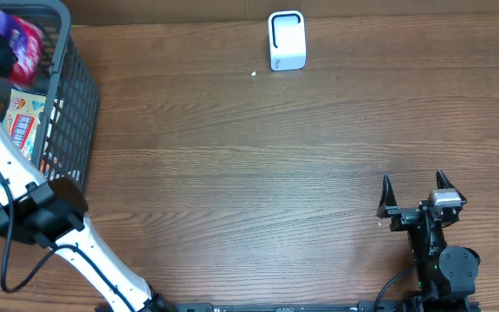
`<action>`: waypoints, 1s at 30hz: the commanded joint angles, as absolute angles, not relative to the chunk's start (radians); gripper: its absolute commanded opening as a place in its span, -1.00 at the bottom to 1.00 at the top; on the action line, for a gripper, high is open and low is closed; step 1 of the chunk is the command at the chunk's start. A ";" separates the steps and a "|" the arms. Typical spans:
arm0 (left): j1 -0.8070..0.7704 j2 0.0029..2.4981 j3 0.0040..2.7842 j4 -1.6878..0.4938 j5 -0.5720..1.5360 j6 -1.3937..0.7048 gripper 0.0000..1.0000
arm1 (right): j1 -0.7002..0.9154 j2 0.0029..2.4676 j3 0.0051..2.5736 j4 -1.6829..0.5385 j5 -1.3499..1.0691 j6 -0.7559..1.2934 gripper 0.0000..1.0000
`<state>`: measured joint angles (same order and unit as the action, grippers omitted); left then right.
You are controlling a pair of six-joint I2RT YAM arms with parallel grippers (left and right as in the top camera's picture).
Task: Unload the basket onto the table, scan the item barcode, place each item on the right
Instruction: 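Lift the purple pack out and carry it toward the white scanner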
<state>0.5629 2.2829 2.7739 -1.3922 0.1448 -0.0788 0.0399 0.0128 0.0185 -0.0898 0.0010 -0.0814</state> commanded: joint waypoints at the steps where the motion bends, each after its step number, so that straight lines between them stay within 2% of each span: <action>1: 0.562 2.135 2.846 -1.388 0.147 -0.207 -0.92 | 0.039 0.003 0.008 -0.084 0.006 -0.076 1.00; 6: 0.560 2.003 2.846 -1.402 0.199 -0.313 -0.92 | 0.039 0.003 0.008 -0.084 0.006 -0.076 1.00; 10: 0.532 1.915 2.846 -1.464 0.386 -0.341 -0.92 | 0.039 0.003 0.008 -0.084 0.006 -0.076 1.00; 13: 0.481 1.885 2.846 -1.518 0.438 -0.340 -0.92 | 0.039 0.003 0.008 -0.084 0.007 -0.076 1.00; 26: 0.105 1.877 2.788 -1.689 0.284 -0.310 -0.91 | 0.039 0.003 0.008 -0.084 0.006 -0.076 1.00; 30: -0.031 1.878 2.718 -1.689 0.134 -0.311 -0.91 | 0.039 0.003 0.008 -0.084 0.006 -0.076 1.00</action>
<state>0.0551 1.8763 2.7651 -1.6913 0.2752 -0.3218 0.0399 0.0128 0.0185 -0.0898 0.0006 -0.0818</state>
